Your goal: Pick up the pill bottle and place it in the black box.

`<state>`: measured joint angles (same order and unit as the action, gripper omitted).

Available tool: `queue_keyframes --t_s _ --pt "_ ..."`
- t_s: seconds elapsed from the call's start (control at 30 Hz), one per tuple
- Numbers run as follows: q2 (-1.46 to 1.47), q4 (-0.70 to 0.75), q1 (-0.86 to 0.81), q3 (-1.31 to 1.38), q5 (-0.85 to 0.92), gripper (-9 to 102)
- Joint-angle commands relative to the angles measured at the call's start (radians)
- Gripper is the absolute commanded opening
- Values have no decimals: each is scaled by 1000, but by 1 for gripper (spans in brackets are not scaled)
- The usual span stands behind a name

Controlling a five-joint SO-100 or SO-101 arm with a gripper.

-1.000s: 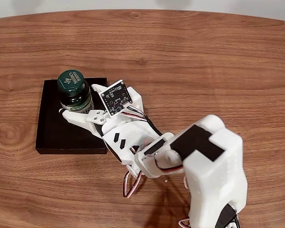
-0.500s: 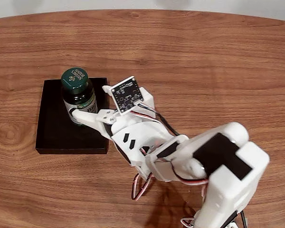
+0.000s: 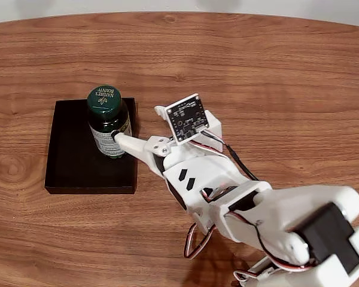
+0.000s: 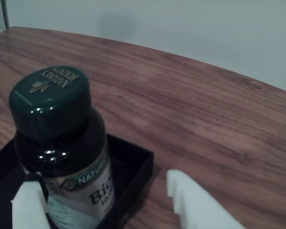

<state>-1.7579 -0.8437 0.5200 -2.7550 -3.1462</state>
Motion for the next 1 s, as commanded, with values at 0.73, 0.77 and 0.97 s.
queue_keyframes --t_s 0.73,0.77,0.97 --pt "-457 310 -225 -204 12 27" --pt "-480 331 -245 -213 14 27" --pt "-589 459 -337 -255 14 27"
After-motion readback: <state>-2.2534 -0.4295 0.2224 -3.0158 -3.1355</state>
